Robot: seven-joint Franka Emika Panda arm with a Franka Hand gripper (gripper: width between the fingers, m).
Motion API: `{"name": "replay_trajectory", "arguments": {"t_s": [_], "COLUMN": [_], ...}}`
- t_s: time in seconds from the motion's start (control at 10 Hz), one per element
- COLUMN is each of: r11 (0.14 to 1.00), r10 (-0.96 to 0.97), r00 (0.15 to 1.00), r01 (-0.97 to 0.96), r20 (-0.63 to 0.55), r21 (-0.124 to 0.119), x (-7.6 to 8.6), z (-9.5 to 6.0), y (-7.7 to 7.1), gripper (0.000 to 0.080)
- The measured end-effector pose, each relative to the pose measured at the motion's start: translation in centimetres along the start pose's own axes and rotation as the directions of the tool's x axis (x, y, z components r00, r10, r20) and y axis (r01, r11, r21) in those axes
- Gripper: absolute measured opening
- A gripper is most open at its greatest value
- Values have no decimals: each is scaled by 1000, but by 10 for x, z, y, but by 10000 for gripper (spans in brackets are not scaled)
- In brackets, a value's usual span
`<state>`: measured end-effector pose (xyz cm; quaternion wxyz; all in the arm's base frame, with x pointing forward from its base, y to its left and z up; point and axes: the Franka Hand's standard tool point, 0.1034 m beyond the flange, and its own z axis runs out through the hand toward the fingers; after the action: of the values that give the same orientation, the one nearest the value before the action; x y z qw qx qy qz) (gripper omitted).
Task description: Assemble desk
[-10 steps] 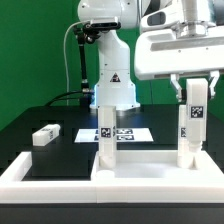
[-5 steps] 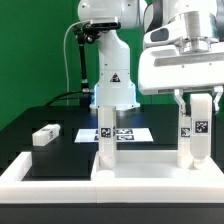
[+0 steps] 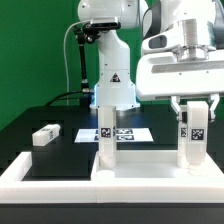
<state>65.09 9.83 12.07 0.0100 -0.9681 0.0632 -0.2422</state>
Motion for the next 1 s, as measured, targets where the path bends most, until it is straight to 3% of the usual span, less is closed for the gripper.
{"name": "replay_trajectory", "arguments": {"t_s": [1.0], "r11": [1000], "r10": [16], "r00": [1000], "r01": [-15], "r20": [11], "r21": [-7], "x": [-9], "z": [13], "y": [0], "gripper": [290]}}
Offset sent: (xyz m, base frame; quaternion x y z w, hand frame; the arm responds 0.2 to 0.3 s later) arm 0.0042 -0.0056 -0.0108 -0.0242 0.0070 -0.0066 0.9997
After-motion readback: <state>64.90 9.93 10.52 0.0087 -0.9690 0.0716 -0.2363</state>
